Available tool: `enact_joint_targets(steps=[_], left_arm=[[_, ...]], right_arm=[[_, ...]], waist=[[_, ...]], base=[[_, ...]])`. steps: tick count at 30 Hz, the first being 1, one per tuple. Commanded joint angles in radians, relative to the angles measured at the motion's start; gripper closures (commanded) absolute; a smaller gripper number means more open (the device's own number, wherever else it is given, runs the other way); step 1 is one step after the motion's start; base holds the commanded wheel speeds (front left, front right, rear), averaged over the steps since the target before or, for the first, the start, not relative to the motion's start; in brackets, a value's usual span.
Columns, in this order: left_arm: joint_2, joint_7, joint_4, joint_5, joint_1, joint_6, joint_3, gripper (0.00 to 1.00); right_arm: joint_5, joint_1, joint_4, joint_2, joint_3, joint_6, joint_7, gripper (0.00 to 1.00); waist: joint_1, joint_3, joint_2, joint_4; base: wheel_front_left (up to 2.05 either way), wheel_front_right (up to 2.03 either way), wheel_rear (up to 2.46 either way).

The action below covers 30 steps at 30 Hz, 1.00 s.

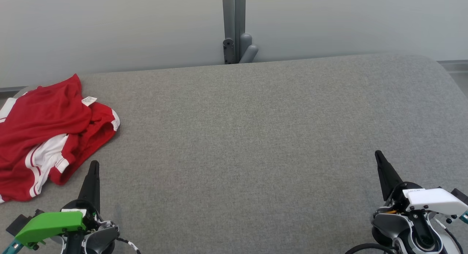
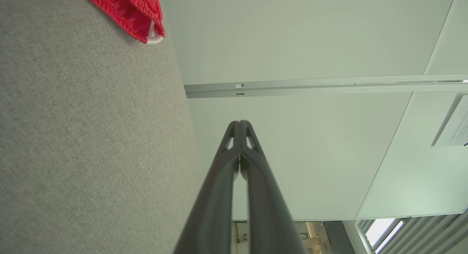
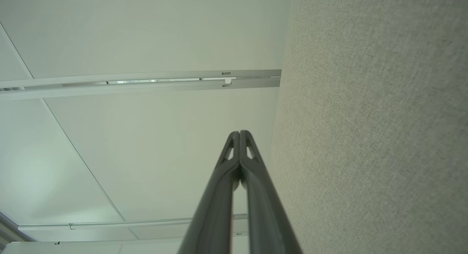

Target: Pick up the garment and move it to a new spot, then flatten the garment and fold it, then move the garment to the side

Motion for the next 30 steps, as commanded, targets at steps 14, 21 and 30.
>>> enact_joint_targets(steps=[14,21,30], left_arm=[[0.001,0.002,0.000,0.007,-0.014,-0.004,0.003,1.00],[0.001,0.002,0.000,0.007,-0.014,-0.004,0.003,1.00],[0.001,0.002,0.000,0.007,-0.014,-0.004,0.003,1.00]], right_arm=[[0.008,-0.009,-0.003,-0.005,0.000,0.000,0.002,1.00],[0.008,-0.009,-0.003,-0.005,0.000,0.000,0.002,1.00],[0.008,-0.009,-0.003,-0.005,0.000,0.000,0.002,1.00]], waist=[[0.0000,0.000,0.0000,0.000],[0.0000,0.000,0.0000,0.000],[0.0000,0.000,0.0000,0.000]], base=[[0.00,0.00,0.00],[0.00,0.00,0.00],[0.00,0.00,0.00]])
